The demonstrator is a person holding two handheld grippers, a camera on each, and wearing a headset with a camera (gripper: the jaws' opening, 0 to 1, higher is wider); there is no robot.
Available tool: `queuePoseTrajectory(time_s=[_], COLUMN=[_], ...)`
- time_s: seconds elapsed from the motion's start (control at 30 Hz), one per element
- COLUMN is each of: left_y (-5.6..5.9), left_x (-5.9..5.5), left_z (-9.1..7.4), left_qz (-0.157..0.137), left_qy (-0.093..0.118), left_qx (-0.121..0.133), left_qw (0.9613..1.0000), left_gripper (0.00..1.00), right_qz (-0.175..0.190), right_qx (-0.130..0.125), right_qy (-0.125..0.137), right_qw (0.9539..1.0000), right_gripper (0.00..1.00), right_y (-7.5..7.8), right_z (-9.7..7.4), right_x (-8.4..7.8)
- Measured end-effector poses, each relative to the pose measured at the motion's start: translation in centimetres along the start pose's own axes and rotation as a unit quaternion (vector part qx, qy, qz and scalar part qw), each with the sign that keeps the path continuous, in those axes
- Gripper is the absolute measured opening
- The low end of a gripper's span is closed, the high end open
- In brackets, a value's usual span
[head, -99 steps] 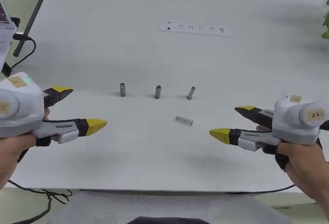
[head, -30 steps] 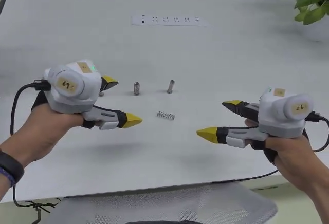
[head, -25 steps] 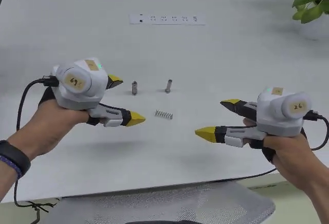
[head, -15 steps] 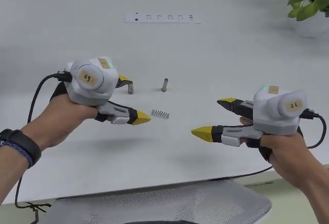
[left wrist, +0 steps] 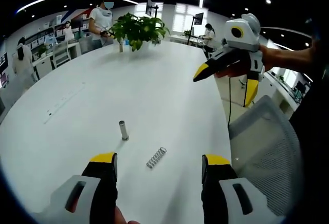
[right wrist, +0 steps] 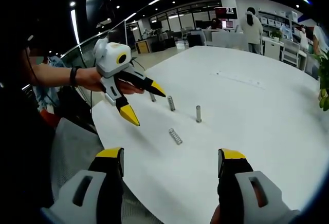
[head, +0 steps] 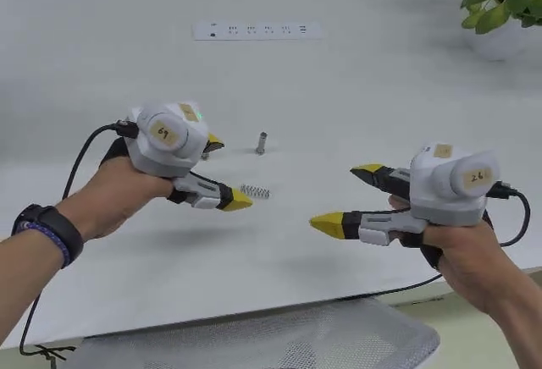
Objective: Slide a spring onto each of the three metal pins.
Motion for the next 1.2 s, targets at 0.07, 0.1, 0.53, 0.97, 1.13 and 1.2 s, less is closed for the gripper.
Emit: queuePoseTrajectory(time_s=[0.07, 0.1, 0.53, 0.97, 1.13, 1.2], left_y=[0.0, 0.0, 0.2, 0.5, 0.5, 0.4], left_x=[0.0, -0.1, -1.2, -3.3, -3.9, -4.1], left_z=[0.4, 0.6, 3.1, 6.1, 6.8, 7.0], left_qz=[0.003, 0.003, 0.01, 0.009, 0.015, 0.013], left_qy=[-0.004, -0.005, -0.032, -0.059, -0.069, -0.07], left_qx=[-0.003, -0.005, -0.023, -0.035, -0.036, -0.037], left_qw=[1.0, 1.0, 0.9992, 0.9976, 0.9969, 0.9968], left_gripper=[0.62, 0.62, 0.58, 0.48, 0.44, 0.41], right_qz=[0.001, 0.001, 0.004, 0.006, 0.01, 0.012], right_qx=[0.0, 0.0, -0.002, -0.009, -0.013, -0.014], right_qy=[0.0, 0.0, -0.001, -0.004, -0.005, -0.006], right_qw=[1.0, 1.0, 1.0, 0.9999, 0.9999, 0.9998], right_gripper=[0.74, 0.74, 0.74, 0.73, 0.73, 0.73], right_y=[0.0, 0.0, 0.2, 0.5, 0.4, 0.6], right_z=[0.0, -0.1, -0.2, -0.9, -1.2, -1.2], right_x=[0.0, 0.0, -0.3, -0.6, -0.9, -1.0])
Point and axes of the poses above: the centre of the closed fingertips' face, and the gripper's own axes: z roughly forward along the fingers, y roughly to its right, x roughly out of its top, the point moved 3 cm from there along -z, roughly backward along the fingers, and after that the axes turned 3 degrees about -z, right-handed, at the moved point
